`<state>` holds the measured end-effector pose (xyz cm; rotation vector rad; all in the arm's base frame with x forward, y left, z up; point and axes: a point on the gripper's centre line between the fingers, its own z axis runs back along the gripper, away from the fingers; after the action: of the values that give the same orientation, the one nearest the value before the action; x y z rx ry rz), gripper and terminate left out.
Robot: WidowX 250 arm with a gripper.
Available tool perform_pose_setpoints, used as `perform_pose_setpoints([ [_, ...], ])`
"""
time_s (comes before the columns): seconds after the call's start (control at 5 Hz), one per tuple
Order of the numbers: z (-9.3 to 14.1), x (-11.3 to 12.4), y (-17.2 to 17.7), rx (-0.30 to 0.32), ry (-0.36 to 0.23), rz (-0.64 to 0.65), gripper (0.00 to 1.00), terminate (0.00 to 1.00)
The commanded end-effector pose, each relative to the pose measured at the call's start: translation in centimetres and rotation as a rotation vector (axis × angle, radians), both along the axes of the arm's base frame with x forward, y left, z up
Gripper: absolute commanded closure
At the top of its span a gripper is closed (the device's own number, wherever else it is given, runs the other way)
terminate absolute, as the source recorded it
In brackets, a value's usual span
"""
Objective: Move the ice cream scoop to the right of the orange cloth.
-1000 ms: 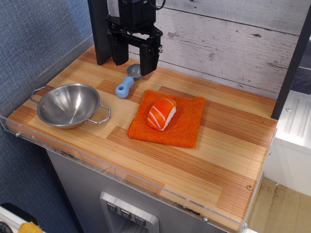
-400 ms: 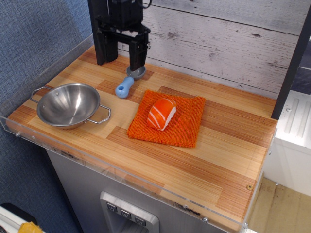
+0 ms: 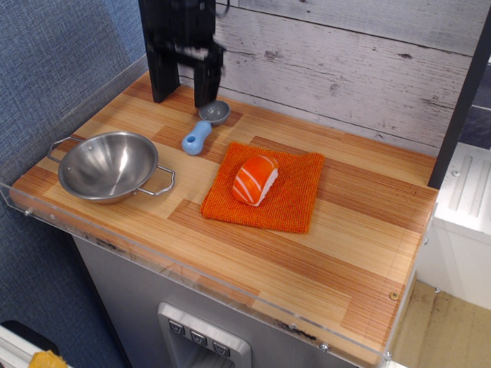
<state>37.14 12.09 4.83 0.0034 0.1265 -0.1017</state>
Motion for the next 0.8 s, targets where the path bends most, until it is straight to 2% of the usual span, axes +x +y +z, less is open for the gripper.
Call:
perform_pose_setpoints([
  [0.0,-2.3,0.3,-2.0,0.065,0.020,-0.049,0.00,0.00],
  [0.4,-2.1,-0.7,-3.5,0.080,-0.018,-0.036,0.00,0.00],
  [0.6,-2.6,-1.0,-3.1,0.081,-0.021,-0.012,1.00,0.00],
])
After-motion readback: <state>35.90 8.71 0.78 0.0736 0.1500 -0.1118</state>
